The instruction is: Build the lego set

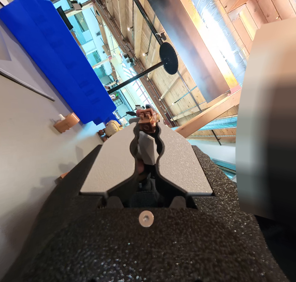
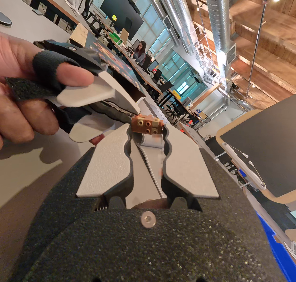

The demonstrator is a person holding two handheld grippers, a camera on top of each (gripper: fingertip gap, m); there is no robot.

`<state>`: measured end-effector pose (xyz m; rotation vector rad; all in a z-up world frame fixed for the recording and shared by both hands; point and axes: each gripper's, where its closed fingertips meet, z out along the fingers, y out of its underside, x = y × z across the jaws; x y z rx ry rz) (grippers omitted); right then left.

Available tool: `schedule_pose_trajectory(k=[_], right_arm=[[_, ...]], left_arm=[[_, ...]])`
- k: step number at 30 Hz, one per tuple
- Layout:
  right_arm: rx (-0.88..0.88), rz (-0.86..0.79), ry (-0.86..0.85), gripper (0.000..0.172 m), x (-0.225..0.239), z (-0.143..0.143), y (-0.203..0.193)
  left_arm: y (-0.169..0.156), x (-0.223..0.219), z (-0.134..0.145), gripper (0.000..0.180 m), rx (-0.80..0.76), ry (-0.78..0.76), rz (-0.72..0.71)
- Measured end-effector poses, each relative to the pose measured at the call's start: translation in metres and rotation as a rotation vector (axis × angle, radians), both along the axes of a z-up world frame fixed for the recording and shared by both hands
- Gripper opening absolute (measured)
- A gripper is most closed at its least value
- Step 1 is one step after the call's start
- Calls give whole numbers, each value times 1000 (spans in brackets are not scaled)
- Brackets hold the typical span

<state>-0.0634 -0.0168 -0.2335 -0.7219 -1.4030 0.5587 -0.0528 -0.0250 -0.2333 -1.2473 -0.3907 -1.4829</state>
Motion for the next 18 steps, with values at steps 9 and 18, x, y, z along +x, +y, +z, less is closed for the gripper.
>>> schedule_pose_trajectory(k=[9, 18], right_arm=[[5, 0, 25, 37, 2, 3, 1], [20, 21, 24, 37, 2, 2, -5]], left_arm=[[0, 2, 4, 21, 6, -83, -42], [3, 8, 6, 26, 17, -153, -70]])
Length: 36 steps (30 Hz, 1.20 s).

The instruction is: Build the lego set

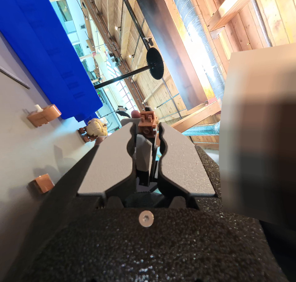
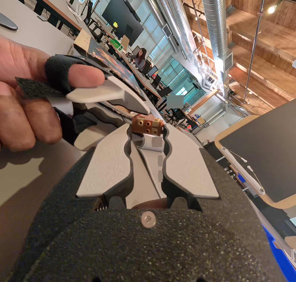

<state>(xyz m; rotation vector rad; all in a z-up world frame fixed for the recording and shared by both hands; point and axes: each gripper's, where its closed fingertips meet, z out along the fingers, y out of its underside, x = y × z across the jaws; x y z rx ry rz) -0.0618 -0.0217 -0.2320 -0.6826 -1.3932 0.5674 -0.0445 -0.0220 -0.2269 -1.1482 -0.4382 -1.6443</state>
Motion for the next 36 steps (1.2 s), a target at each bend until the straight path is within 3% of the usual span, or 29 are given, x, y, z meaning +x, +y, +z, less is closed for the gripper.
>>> schedule_pose_trajectory(k=[6, 8, 12, 14, 20, 24, 26, 29, 33, 36], right_arm=[[-56, 58, -66, 40, 1, -7, -6], [-133, 99, -173, 40, 7, -19, -6], [-485, 133, -535, 37, 27, -75, 2], [-579, 122, -633, 37, 32, -91, 2], [-526, 40, -818, 40, 23, -119, 5], [-552, 78, -867, 16, 18, -122, -2], [-547, 85, -866, 16, 17, -122, 0], [-644, 147, -793, 16, 15, -102, -2], [-797, 331, -616, 16, 14, -27, -9], [-809, 395, -582, 16, 17, 9, -12]], left_arm=[[-3, -4, -3, 18, 27, 48, 34], [-7, -12, -2, 18, 46, 104, 71], [-15, -29, 1, 18, 72, 253, 182], [-17, -36, 3, 18, 91, 298, 230], [-16, -40, 8, 18, 147, 376, 275], [-13, -44, 9, 18, 178, 515, 320], [-14, -45, 10, 18, 204, 598, 342], [-21, -39, 10, 18, 239, 671, 334], [-27, -24, 10, 18, 295, 719, 274], [-31, -17, 10, 18, 319, 740, 254]])
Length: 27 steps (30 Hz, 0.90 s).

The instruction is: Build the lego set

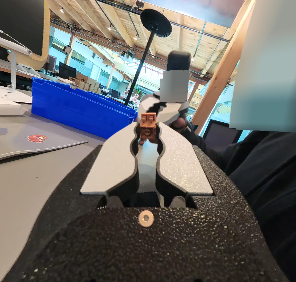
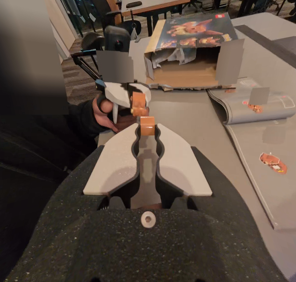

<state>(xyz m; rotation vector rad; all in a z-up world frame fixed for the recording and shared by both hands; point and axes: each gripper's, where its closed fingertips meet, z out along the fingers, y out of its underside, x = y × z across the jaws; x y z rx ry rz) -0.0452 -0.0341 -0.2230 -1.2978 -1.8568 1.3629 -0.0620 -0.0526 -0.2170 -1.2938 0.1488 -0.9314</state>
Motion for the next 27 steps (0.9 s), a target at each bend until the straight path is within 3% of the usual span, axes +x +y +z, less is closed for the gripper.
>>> schedule_pose_trajectory(k=[27], right_arm=[[-202, 118, -21, 16, -3, 2, -15]], left_arm=[[1, 7, -5, 18, -15, 64, 18]])
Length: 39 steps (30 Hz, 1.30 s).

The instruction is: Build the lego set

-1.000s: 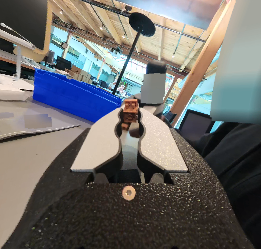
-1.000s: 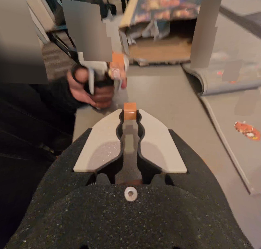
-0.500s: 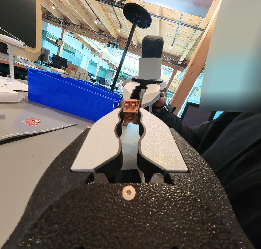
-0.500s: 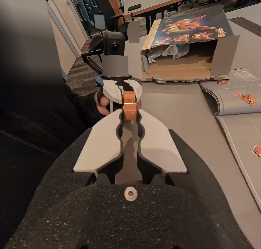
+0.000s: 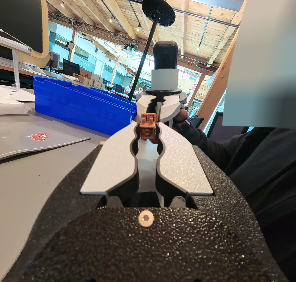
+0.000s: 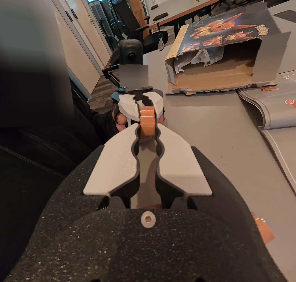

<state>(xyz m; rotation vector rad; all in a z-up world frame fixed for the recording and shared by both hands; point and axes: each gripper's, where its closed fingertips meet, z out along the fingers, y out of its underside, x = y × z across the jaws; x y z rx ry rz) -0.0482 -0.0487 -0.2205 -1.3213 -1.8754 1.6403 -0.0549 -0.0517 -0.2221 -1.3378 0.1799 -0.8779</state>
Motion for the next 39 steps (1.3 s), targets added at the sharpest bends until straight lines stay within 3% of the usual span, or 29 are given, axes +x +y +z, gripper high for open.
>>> schedule_pose_trajectory(k=[12, 39], right_arm=[[122, -16, -59, 16, -1, -5, 1], [122, 101, -108, 16, 7, -9, -10]], left_arm=[[1, -1, -1, 18, -10, 0, 5], [-8, 8, 2, 18, 18, 4, -75]])
